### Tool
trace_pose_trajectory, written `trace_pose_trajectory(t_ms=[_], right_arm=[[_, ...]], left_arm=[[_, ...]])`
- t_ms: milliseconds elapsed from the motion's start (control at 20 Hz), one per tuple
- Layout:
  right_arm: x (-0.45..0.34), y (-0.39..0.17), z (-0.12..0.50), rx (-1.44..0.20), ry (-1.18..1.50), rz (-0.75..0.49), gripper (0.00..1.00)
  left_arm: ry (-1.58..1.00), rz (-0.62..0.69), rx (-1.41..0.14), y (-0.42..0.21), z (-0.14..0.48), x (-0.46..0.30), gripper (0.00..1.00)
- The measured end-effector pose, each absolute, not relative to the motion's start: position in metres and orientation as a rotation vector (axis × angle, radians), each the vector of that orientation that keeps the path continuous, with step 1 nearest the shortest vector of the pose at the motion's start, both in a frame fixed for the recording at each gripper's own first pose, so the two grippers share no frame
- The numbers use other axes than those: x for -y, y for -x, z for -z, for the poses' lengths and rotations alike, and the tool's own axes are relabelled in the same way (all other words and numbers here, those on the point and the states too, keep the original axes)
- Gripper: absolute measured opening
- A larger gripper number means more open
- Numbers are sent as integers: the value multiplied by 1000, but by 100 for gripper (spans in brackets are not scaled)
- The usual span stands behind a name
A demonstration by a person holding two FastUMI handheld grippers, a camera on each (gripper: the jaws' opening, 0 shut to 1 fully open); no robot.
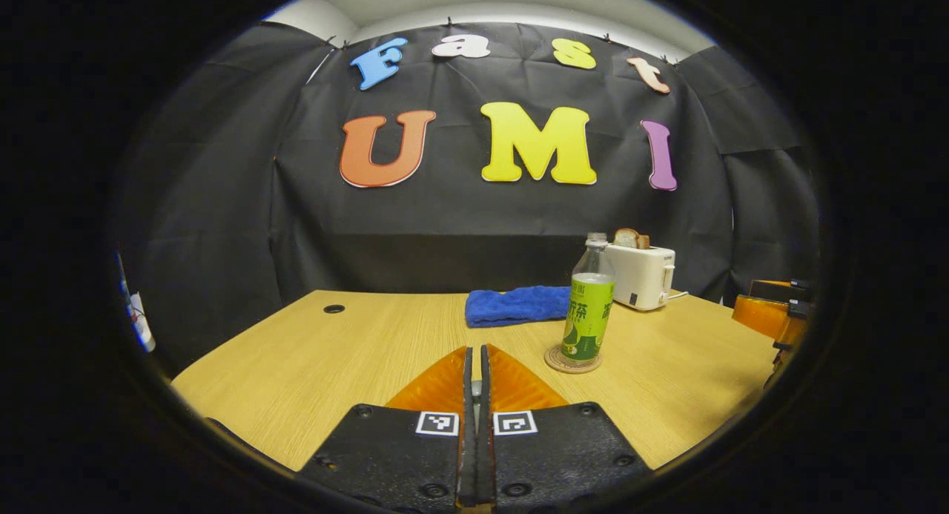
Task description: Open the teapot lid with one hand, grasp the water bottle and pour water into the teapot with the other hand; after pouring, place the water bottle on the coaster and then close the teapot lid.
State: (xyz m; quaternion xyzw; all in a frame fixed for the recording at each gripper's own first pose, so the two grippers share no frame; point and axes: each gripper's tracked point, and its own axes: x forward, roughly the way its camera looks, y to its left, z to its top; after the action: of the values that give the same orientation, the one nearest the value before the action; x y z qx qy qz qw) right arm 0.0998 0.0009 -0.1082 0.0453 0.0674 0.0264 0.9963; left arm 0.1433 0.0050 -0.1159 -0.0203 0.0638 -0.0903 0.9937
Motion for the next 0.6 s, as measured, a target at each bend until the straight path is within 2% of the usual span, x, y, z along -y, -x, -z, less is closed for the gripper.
trace_pose_trajectory(t_ms=[250,350,400,600], right_arm=[[-3,-100,110,-135,-93,-73,96],[-4,-100,110,-134,-87,-76,92],[-4,-100,110,-132,-81,-78,96],[-11,-97,110,-131,-66,-92,96]], left_arm=[[37,177,-164,-158,136,1,4],[17,171,-167,-162,144,-1,4],[11,172,-154,-162,141,-1,4],[-27,164,-146,-163,143,-2,6]])
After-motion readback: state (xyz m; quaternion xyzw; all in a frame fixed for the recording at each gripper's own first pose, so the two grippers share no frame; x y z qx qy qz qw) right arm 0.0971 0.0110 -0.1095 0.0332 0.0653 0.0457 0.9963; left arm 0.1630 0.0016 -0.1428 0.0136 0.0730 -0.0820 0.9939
